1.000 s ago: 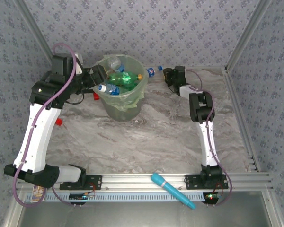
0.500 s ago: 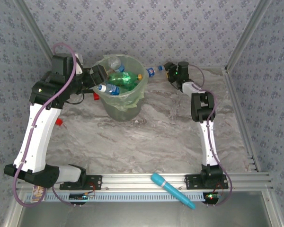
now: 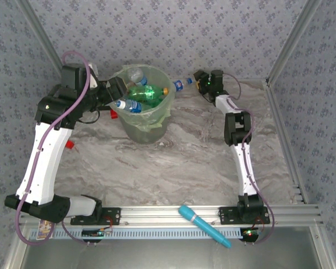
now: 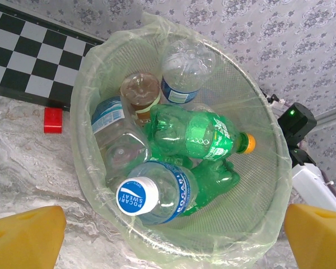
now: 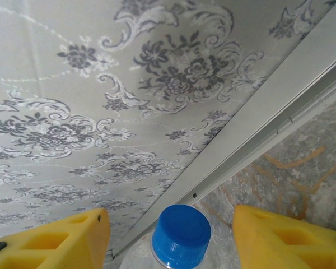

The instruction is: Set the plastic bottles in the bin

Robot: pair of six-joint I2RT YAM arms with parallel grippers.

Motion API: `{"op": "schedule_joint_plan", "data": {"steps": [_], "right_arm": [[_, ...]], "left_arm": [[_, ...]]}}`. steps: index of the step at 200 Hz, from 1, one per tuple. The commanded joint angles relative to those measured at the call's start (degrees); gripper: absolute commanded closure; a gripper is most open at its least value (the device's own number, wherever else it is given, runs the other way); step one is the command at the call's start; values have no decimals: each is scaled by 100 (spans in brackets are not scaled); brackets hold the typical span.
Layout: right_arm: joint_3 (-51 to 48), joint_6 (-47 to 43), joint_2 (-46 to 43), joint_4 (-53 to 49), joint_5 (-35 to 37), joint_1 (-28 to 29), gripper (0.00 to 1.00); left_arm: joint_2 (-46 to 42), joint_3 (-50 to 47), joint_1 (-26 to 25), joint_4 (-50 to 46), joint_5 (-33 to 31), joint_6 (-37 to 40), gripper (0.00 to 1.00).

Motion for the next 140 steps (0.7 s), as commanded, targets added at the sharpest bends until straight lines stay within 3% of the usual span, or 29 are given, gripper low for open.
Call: {"op": "schedule_joint_plan", "data": {"steps": [1, 140], "right_arm": [[138, -166, 209, -870, 28, 201, 39], [492, 82, 510, -707, -44, 458, 42]], "left_arm": [[-127, -64, -47, 123, -21, -53, 0], [-211, -63, -55, 58, -12, 13, 0]]}}
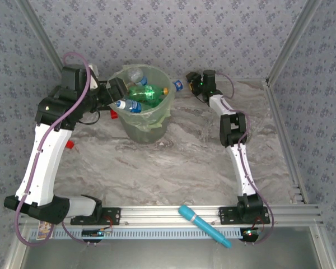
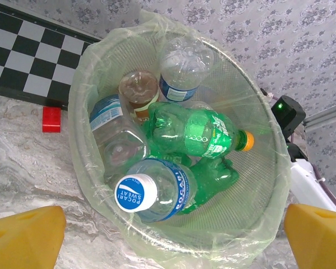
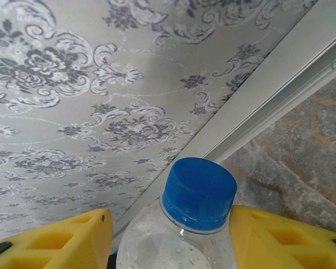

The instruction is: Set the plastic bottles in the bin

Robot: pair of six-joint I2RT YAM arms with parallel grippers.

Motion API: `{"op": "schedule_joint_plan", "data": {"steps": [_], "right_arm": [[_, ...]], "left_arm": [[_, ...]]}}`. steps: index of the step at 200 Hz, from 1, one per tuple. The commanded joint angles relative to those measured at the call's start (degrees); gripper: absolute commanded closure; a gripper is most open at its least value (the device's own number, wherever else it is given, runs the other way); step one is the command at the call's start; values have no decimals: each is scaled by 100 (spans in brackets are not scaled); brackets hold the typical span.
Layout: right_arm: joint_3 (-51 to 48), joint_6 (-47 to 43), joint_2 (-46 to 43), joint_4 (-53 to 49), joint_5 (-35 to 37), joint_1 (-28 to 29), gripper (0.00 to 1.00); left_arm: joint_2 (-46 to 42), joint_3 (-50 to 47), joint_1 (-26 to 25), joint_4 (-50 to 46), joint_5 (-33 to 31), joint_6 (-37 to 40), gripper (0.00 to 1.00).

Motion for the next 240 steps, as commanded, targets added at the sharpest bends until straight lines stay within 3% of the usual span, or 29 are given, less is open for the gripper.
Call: {"op": "schedule_joint_plan", "data": {"steps": [1, 83, 137, 160, 203, 240], "right_arm": [[100, 136, 355, -323, -116, 130, 43], [62, 143, 332, -136, -333, 143, 68], [-710, 33, -180, 280, -533, 83, 69], [-883, -142, -388, 164, -652, 68, 64], [-1347, -239, -802, 311, -746, 153, 42], [-1322, -513, -893, -266, -664, 359, 26]], "left_arm": [[-141, -5, -23, 43, -12, 10, 0], [-207, -82, -23, 63, -30, -10, 0], [-208, -130, -25, 119, -26, -9, 0], [-190, -148, -28, 150, -4, -5, 0], [-181, -153, -24, 179, 29, 19, 0], [-172, -157, -26, 216, 75, 17, 0]]}}
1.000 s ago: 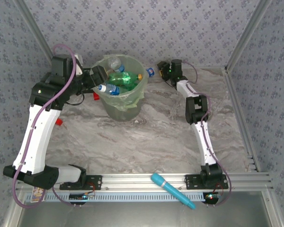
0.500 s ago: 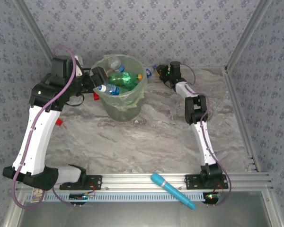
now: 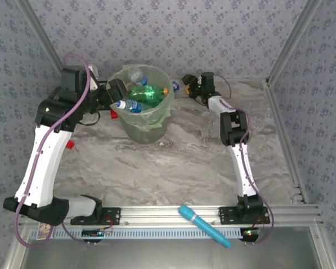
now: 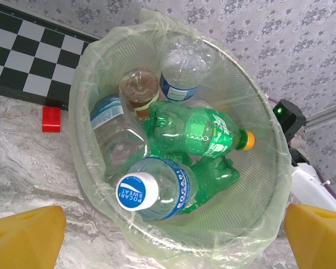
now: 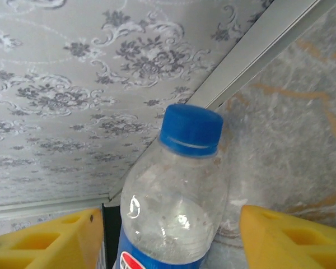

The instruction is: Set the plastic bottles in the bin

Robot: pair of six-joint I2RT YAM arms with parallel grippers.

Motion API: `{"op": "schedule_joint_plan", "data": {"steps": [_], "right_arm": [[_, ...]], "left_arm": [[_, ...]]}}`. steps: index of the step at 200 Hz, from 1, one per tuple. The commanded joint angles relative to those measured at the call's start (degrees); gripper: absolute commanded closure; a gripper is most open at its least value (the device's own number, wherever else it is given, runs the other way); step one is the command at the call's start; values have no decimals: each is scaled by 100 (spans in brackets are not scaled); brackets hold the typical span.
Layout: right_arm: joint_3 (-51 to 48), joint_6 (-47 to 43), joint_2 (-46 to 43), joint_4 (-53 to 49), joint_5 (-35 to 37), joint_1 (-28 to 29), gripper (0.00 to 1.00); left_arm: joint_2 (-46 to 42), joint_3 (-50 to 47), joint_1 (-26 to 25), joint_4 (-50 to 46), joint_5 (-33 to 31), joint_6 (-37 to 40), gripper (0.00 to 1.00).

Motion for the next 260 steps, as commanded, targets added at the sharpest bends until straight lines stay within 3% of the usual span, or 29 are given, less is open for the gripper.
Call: {"op": "schedule_joint_plan", "data": {"steps": [1, 43, 86, 164, 260], "right_arm": [[-84, -284, -198, -718, -46, 217, 25], [423, -487, 31, -1641, 211, 359, 22], [863, -332, 366, -1809, 346, 567, 24], [839, -146, 402, -1879, 423, 592, 45], [-2137, -392, -1633, -794, 102, 240, 48]], "left_arm": [[-92, -2, -33, 107, 71, 17, 0], [-166, -23, -29, 64, 69, 17, 0], [-234, -20, -32, 3, 52, 13, 0], [-349, -52, -32, -95, -8, 18, 0], [-406, -269, -27, 191, 70, 7, 0]]}}
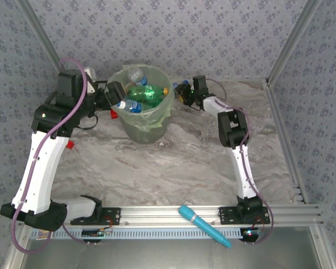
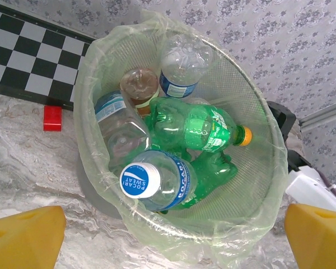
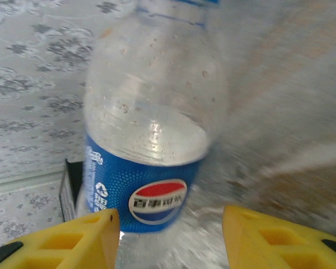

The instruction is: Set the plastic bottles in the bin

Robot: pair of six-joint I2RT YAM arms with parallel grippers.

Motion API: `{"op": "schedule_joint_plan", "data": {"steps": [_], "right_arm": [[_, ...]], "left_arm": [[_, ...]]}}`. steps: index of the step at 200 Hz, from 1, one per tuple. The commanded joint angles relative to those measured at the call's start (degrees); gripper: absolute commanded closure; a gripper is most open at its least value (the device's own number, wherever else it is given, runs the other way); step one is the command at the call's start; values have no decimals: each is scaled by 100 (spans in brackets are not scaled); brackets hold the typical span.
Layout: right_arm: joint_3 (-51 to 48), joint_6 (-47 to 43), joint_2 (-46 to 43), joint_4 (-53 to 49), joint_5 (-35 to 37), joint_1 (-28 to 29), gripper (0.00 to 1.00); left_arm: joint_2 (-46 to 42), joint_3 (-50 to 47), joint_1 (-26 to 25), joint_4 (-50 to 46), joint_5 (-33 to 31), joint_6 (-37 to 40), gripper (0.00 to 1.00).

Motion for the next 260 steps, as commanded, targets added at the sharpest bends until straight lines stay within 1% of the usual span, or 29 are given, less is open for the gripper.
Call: {"op": "schedule_joint_plan", "data": {"steps": [1, 21, 46, 57, 62, 73, 80, 90, 109, 152, 184, 205, 216, 234, 245, 260], "right_arm": [[-696, -205, -596, -7, -159, -120, 48], [-1422, -332, -1083, 7, -316, -190, 48], [-2192, -791, -1706, -71, -300, -196, 47], [-2231, -1097, -1861, -216, -303, -155, 44], [-2191, -1311, -1898, -262, -354, -127, 44], [-2065, -1474, -1893, -214, -408, -88, 45], [-1998, -1457, -1842, 9, -472, -79, 45], [-1901, -1350, -1742, 399, -520, -68, 48], [-1459, -1195, -1456, 723, -430, -30, 49], [-15, -628, -545, 1242, -212, 164, 46], [1733, -355, 523, 514, -144, 271, 43], [2521, -258, 1061, 297, 4, 340, 43], [2716, -257, 1207, 282, 129, 371, 43], [2740, -237, 1249, 265, 269, 400, 42], [2741, -261, 1236, 102, 272, 405, 42], [2727, -281, 1180, -398, 208, 394, 42]], "left_arm": [[-114, -50, -14, 180, 70, 3, 0], [-78, -91, -20, 287, 155, -1, 0], [-49, -116, -20, 378, 240, 21, 0], [-47, -126, -15, 407, 255, 44, 0], [-39, -122, -18, 413, 266, 56, 0], [-45, -135, -20, 415, 278, 71, 0], [-39, -135, -14, 428, 295, 79, 0], [-38, -124, -13, 415, 302, 96, 0], [-60, -82, -12, 363, 291, 114, 0], [-127, 5, -12, 161, 118, 209, 0], [-136, 79, -4, 42, 37, 236, 0], [-136, 118, 1, -31, -8, 221, 0], [-144, 131, 6, -64, -40, 204, 0], [-148, 137, 6, -109, -70, 193, 0], [-157, 122, 1, -108, -95, 185, 0], [-170, 81, 6, -66, -105, 184, 0]]}}
